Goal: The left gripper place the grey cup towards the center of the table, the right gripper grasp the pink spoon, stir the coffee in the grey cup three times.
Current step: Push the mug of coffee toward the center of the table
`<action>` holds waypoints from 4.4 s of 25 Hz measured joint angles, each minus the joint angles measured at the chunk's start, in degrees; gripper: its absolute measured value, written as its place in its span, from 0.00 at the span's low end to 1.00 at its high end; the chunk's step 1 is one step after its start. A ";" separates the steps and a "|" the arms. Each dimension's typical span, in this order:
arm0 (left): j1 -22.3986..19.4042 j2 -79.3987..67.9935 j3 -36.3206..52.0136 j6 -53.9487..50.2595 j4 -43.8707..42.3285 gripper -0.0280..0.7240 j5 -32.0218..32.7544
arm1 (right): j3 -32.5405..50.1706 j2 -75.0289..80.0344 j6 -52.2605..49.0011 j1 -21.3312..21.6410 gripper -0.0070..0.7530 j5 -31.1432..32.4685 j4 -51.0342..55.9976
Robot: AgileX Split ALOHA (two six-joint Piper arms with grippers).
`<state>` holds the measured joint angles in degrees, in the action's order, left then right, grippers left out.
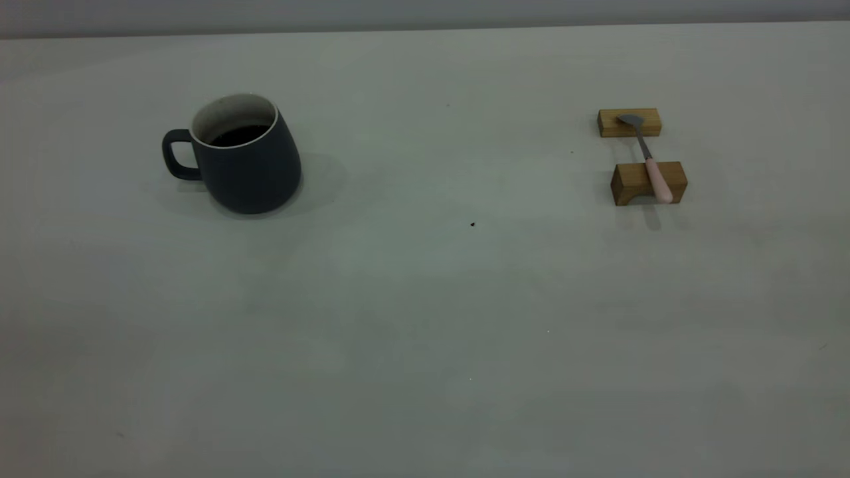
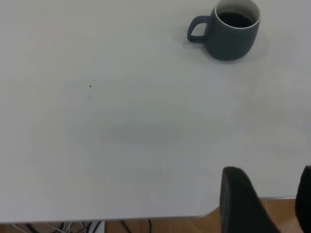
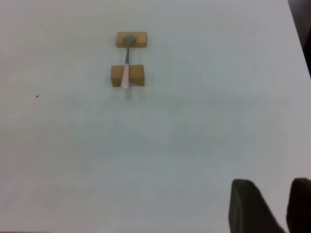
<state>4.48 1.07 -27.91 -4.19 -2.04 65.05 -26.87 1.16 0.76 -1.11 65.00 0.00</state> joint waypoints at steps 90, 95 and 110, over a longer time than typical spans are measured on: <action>8.60 -138.27 -65.10 72.54 1.01 0.86 -26.00 | 0.00 0.00 0.00 0.00 0.32 0.00 0.00; 13.56 -138.27 -65.10 72.07 2.04 0.85 -26.94 | 0.00 0.00 0.00 0.00 0.32 0.00 0.00; 19.97 -136.20 -65.10 66.49 9.31 0.83 -26.13 | 0.00 0.00 0.00 0.00 0.32 0.00 0.00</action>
<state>24.45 -135.13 -93.01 62.30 7.27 38.91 -26.87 1.16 0.76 -1.11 65.00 0.00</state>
